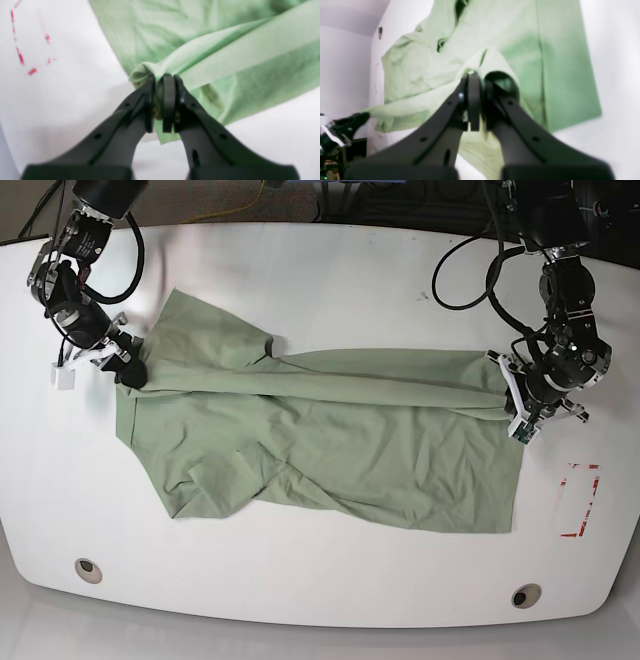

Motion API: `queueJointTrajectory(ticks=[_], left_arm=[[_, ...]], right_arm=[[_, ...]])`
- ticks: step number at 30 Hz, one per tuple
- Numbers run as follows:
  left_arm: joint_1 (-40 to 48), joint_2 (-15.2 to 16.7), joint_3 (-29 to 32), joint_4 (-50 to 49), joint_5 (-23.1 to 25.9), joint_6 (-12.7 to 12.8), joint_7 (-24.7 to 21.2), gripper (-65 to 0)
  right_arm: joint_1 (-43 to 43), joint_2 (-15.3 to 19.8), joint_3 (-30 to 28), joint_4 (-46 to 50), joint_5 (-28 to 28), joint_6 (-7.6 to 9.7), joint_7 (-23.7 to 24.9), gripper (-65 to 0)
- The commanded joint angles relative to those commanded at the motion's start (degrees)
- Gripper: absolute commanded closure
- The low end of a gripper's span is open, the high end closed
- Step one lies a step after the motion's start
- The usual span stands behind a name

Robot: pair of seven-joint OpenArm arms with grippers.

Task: Layout the t-shirt on the table in an organized manner, then fold the t-shirt properly
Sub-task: 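Pull the held shoulder edges forward over the shirt body with both grippers, then release and move the right gripper to the shirt's sleeve corner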

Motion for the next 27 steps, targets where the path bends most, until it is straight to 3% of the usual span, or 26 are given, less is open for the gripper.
queueJointTrajectory(ticks=[9, 12, 16, 21, 24, 27], left_arm=[[-2.0, -1.9, 0.1, -4.6, 0.0, 0.0, -0.9, -3.2], [-3.4, -2.1, 1.2, -5.7, 0.0, 0.0, -0.9, -5.4], [-4.1, -3.5, 2.5, -6.6, 0.0, 0.0, -0.9, -20.4], [-4.3, -3.8, 2.7, -6.5, 0.0, 0.0, -0.9, -38.4], [-4.4, -3.8, 2.8, -6.2, 0.0, 0.0, -1.0, -43.3], [-4.9, -3.9, 2.8, -6.2, 0.0, 0.0, -1.5, -44.0]], right_arm=[[2.4, -0.3, -0.1, 0.0, -6.2, 0.00, 0.0, -1.9], [2.4, -0.4, -0.1, 0.0, -7.5, 0.00, 0.0, -10.6], [2.4, -0.4, 0.0, 0.0, -10.2, 0.00, 0.0, -30.6], [2.5, -0.4, 0.0, 0.1, -11.5, 0.00, 0.0, -50.3], [2.5, -0.1, 0.0, 0.7, -11.3, 0.18, -0.2, -56.1], [2.1, 0.3, 0.1, 3.6, -10.1, 0.09, -0.8, -56.6]])
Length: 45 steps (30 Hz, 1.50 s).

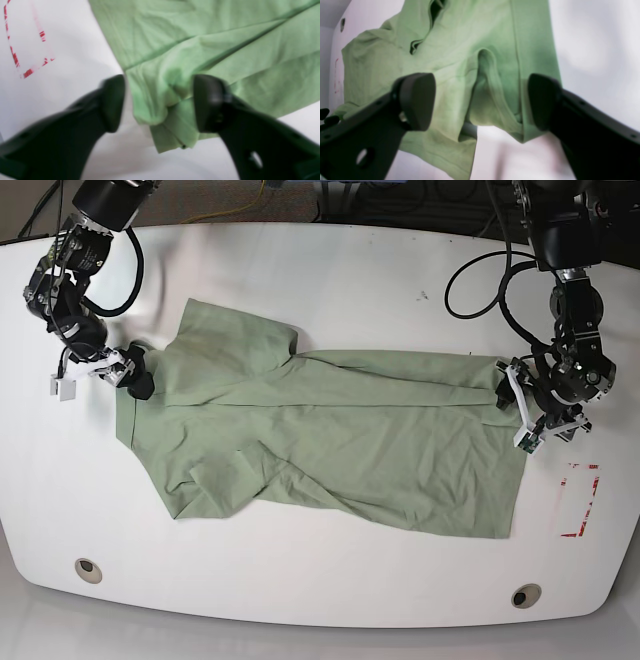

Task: Layout the t-shirt on the table in an organized manner, then fold the t-shirt properly
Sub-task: 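Release and move the right gripper to the shirt's sleeve corner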

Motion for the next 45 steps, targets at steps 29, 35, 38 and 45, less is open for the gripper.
queueJointTrajectory(ticks=[29, 35, 38, 45], left_arm=[[4.7, -3.7, -1.8, 15.1, -0.1, 0.0, -1.8, -44.0], [7.3, -3.7, -3.4, 15.1, -0.1, 0.0, -1.9, -44.0], [7.6, -3.7, -3.6, 15.1, -0.1, 0.0, -1.9, -44.0], [9.6, -3.8, -3.8, 15.1, -0.1, 0.0, -2.0, -43.9]], right_arm=[[-11.3, -5.5, -0.4, 0.1, 4.6, 7.38, -4.4, -56.6], [-11.3, -5.7, -0.4, -2.2, 1.0, 10.29, -4.3, -56.6], [-11.3, -6.1, -0.4, -2.2, -0.2, 10.55, -4.5, -56.6], [-11.4, -7.0, -4.9, -2.3, -0.4, 10.46, -4.7, -56.6]])
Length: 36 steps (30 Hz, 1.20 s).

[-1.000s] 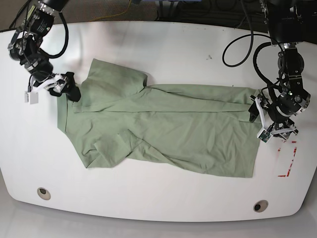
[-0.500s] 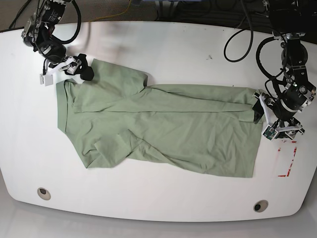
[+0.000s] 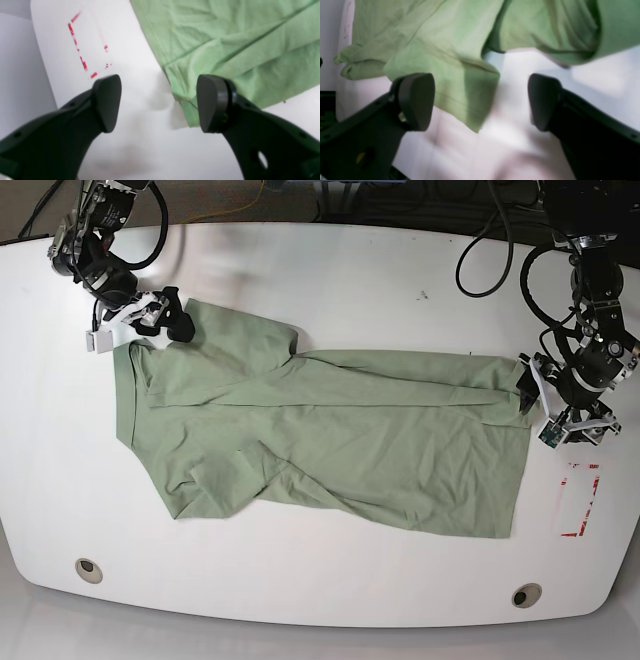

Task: Layout the t-shirt on the table in an organized manner, then fold the t-shirt properly
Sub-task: 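Release and move the right gripper to the shirt's sleeve corner, then grasp the sleeve fabric with the right gripper and drag it back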

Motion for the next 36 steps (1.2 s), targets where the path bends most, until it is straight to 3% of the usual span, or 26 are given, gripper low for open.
queueJointTrajectory(ticks=[7, 17, 20, 22, 23, 29, 31, 36], left_arm=[[0.4, 0.2, 0.1, 0.0, 0.0, 0.0, 0.0, -43.9], [0.4, 0.2, 0.2, 0.0, 0.0, 0.0, 0.0, -43.9], [0.4, 0.2, 0.2, 0.0, 0.0, 0.0, 0.0, -43.9], [0.4, 0.2, 0.4, -0.1, 0.0, 0.0, 0.0, -43.9], [0.4, 0.2, 0.4, -0.1, 0.0, 0.0, 0.0, -43.9], [0.4, 0.2, 0.4, -0.3, 0.0, 0.0, 0.0, -43.9], [0.4, 0.2, 0.4, -0.3, 0.0, 0.0, 0.0, -43.9], [0.4, 0.2, 0.4, -0.4, 0.0, 0.0, 0.0, -43.9]], right_arm=[[0.2, -0.2, -3.6, -0.1, 0.2, -0.09, 0.2, -56.6], [0.4, -0.3, -4.0, -0.1, 0.0, -0.09, 0.0, -54.5], [0.4, -0.3, -4.0, -0.1, 0.0, -0.09, 0.0, -48.1], [0.6, -0.3, -4.0, -0.1, 0.0, 0.00, 0.0, -37.7], [0.6, -0.3, -4.0, -0.1, 0.0, 0.09, 0.0, -35.6], [1.3, -0.1, -4.1, -0.1, 0.3, 0.26, -0.2, -4.0], [1.5, -0.1, -4.1, 0.4, 0.3, 0.26, -1.0, -0.4], [2.7, 0.1, -4.0, 4.3, 0.3, 0.09, -3.5, 0.0]])
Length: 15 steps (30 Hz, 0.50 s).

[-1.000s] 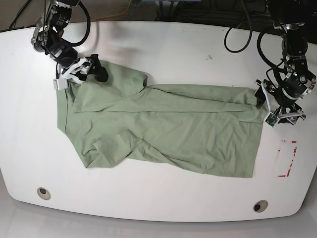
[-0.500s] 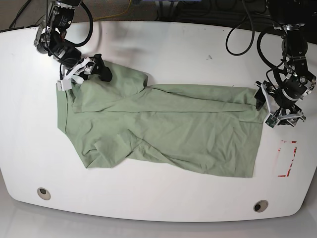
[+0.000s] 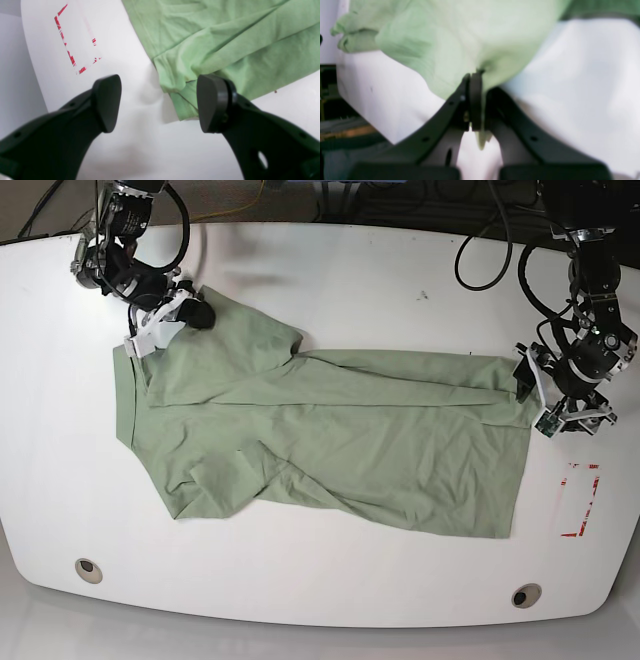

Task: Layout the t-shirt on the table in an organized manner, then fold the t-shirt properly
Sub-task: 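Grasp the sleeve fabric with the right gripper and drag it back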

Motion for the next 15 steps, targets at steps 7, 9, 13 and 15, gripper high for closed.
queueJointTrajectory(ticks=[7, 9, 13, 15], left_arm=[[0.0, 0.0, 0.0, -0.1, 0.0, 0.0, 0.0, -43.9], [0.0, 0.0, 0.1, -0.1, 0.0, 0.0, 0.0, -43.9], [0.0, 0.0, 0.4, -1.0, 0.0, 0.0, 0.0, -43.9], [-0.1, 0.0, 1.5, -1.9, 0.0, 0.0, 0.0, -43.9]], right_arm=[[1.9, 0.0, 0.0, 7.4, 0.1, -0.09, -2.5, 0.0], [3.5, -0.1, 0.2, 7.9, 0.1, 0.00, -4.5, 0.0], [7.0, -0.2, 0.3, 7.7, 3.0, 0.26, -6.3, 0.0], [9.0, -0.2, 0.3, 7.6, 5.1, -0.09, -6.4, 0.0]])
